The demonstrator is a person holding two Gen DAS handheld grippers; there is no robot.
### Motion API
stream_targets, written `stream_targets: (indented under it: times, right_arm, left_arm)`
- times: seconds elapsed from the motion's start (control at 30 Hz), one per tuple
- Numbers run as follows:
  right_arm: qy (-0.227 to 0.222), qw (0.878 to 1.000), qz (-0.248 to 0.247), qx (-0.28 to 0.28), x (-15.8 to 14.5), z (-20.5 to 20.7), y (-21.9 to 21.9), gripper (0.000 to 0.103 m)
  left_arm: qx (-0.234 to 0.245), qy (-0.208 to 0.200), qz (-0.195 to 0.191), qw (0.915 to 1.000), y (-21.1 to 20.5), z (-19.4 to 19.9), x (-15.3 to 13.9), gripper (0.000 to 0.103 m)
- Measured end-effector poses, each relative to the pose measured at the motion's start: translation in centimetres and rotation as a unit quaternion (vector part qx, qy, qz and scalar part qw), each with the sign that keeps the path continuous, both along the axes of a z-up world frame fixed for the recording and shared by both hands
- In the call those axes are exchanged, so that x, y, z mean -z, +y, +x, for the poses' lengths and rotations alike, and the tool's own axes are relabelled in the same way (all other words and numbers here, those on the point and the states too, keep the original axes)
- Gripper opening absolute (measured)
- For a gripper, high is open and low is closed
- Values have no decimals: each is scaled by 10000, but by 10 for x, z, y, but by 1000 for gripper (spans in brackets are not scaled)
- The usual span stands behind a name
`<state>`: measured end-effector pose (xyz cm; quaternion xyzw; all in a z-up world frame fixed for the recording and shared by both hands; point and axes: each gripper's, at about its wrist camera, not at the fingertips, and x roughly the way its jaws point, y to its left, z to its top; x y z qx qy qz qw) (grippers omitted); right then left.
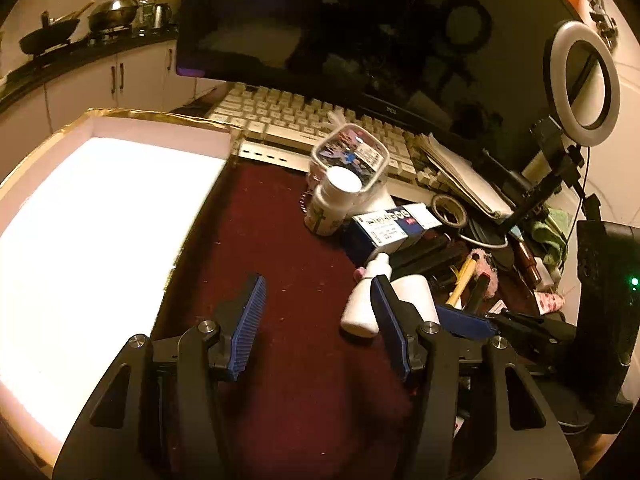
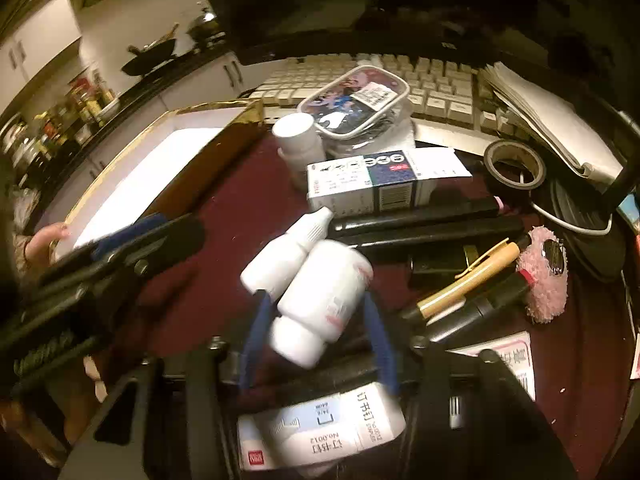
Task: Organize objects
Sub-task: 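Carry the white dropper bottle in left tool while right tool carries pill bottle to tray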
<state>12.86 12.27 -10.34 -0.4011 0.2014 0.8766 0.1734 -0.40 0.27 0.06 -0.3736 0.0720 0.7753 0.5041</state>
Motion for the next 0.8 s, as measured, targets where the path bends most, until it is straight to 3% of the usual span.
stream_targets:
  times: [0.2,0.3,0.37,0.6,0.8]
  right_arm:
    - [248,9993,-183,213,-4,20,13,38]
    - [265,9990,-131,338,-4,28,17,38]
    - [360,9983,-222,412,-5,33,22,38]
    - [576,9971,-346,345,-7,35,25,38]
    - [648,9968,-347,302,-8,35,21,38]
  left_arm:
    - [499,-145,-37,9986,33,15,13,55]
    - [610,-116,-310,9976,44,18,20,34]
    - [608,-144,-510,9967,47,18,26,27]
    - [603,341,-764,9947,46,31,26,27]
    - [701,139,-841,9939,43,26,31,27]
